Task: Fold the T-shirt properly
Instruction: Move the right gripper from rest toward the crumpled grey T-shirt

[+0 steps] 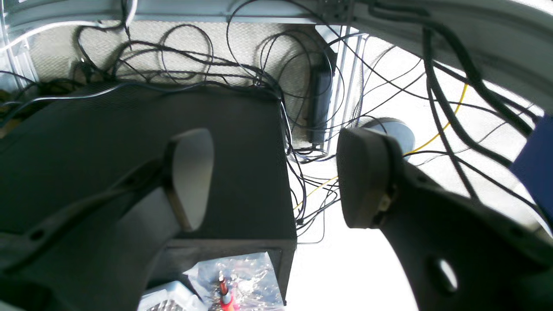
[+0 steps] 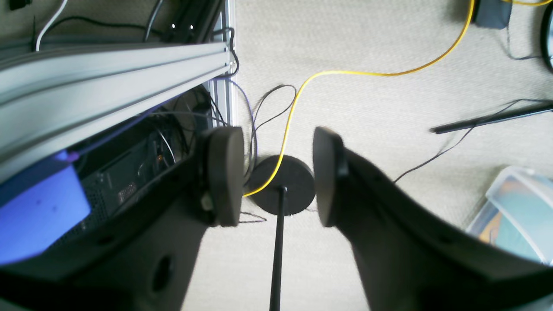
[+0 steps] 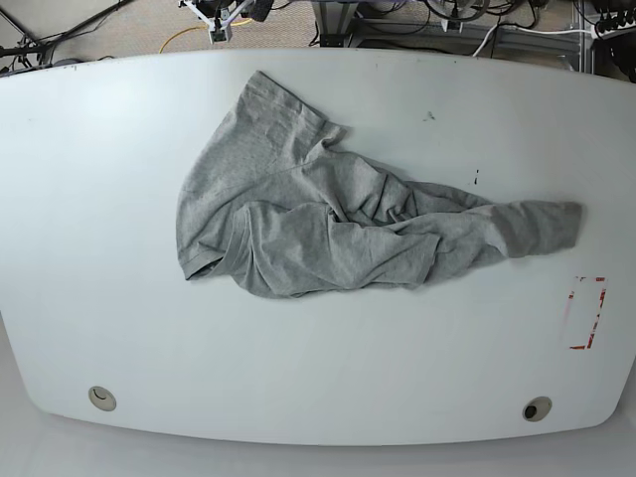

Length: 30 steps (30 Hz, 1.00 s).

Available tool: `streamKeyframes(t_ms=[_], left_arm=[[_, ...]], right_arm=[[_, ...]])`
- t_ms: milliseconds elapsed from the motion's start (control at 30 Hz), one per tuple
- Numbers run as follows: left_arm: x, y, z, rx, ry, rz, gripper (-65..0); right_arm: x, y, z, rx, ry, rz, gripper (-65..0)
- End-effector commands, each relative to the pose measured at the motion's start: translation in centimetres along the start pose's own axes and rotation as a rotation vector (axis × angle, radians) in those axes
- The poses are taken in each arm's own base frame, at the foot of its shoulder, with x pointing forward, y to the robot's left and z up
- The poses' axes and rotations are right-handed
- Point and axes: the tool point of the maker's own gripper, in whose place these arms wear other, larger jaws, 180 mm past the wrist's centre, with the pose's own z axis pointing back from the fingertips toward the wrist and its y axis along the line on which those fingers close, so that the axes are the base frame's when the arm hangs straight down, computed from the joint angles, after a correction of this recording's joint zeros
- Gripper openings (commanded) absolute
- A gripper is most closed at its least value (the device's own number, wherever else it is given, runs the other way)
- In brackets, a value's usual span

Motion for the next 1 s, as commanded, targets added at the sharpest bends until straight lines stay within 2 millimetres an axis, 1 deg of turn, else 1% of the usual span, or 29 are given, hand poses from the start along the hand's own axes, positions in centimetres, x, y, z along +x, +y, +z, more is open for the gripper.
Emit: streamKeyframes(t_ms=[0,133,200,300,400,467,533,567,667,800,867,967], left_arm=[[0.5,0.2,0.8,0.002,-0.043,-0.013,-24.0],[0.7,0.1,2.6,0.001,-0.104,-0.035,-24.0],[0.6,0.0,3.4,-0.001,-0.121,-0.043,-24.0],[0.6,-0.1,4.9,-0.003,-0.155,-0.059,-23.9],[0.5,0.0,6.9,-0.003,-0.191,-0.079,-23.9],[0.5,0.4,8.6,0.011,-0.22,-0.081,-23.7],[0.8,1.1,9.8,0.03,-0.242,-0.077,-23.7],[0.8,1.5,10.7,0.041,-0.255,-0.079,-23.7],[1.2,1.8,12.7,0.051,-0.289,-0.093,-23.7],[1.8,2.3,15.2,0.068,-0.327,-0.108,-23.6],[2.6,2.2,16.7,0.071,-0.359,-0.122,-23.6],[4.1,2.4,18.7,0.084,-0.41,-0.139,-23.6]], right_arm=[[-0.2,0.0,0.8,-0.002,-0.008,0.01,-40.4],[-1.1,0.0,2.8,-0.013,-0.027,0.034,-40.4],[-1.2,0.5,3.6,-0.011,-0.047,0.035,-40.4],[-1.2,0.9,5.4,-0.017,-0.082,0.047,-40.4],[-1.6,0.8,7.7,-0.029,-0.1,0.066,-40.4],[-1.8,0.9,9.4,-0.035,-0.115,0.08,-40.4],[-1.8,0.9,10.4,-0.039,-0.127,0.09,-40.4],[-1.8,1.0,11.3,-0.041,-0.136,0.095,-40.4],[-1.1,1.3,13.0,-0.036,-0.182,0.038,-40.4],[-0.3,0.9,15.6,-0.022,-0.238,-0.055,-40.4],[0.6,0.5,17.1,-0.01,-0.273,-0.079,-40.4],[1.8,0.6,18.8,0.005,-0.316,-0.113,-40.4]])
